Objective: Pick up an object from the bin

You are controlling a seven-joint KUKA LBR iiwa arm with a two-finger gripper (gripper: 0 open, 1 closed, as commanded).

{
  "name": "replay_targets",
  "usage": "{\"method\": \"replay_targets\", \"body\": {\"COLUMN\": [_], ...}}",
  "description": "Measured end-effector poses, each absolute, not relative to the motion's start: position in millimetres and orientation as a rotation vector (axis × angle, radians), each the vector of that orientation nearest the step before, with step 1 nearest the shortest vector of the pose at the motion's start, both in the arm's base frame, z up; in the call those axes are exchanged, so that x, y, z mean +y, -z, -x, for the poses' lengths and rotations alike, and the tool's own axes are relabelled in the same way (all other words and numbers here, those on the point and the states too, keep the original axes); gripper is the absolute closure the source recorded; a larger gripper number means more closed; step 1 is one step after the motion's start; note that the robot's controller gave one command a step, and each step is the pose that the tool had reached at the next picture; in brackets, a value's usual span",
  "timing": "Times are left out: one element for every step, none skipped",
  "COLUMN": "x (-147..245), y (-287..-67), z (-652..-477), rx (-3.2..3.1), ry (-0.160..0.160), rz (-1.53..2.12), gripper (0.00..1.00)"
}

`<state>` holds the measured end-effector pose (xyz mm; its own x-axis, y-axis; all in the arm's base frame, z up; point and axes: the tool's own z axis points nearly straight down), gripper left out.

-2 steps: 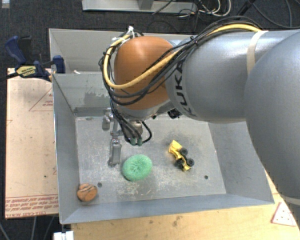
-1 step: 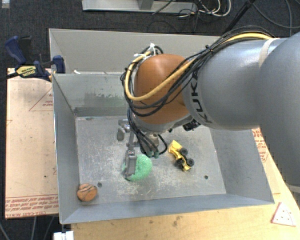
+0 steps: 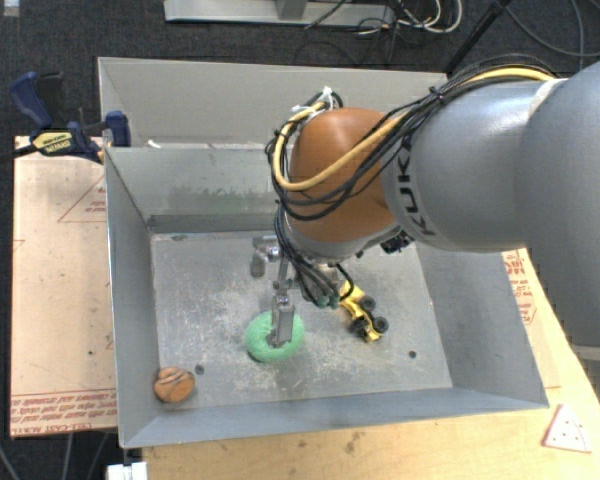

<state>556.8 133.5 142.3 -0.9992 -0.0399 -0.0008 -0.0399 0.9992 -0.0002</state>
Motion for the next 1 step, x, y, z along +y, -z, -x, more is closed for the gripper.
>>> {"method": "replay_targets", "body": {"x": [97.5], "y": [-148.6], "z": [-548.2], "rx": [3.141], "ry": [-0.003], "rz": [0.093], "gripper": [0.0]}}
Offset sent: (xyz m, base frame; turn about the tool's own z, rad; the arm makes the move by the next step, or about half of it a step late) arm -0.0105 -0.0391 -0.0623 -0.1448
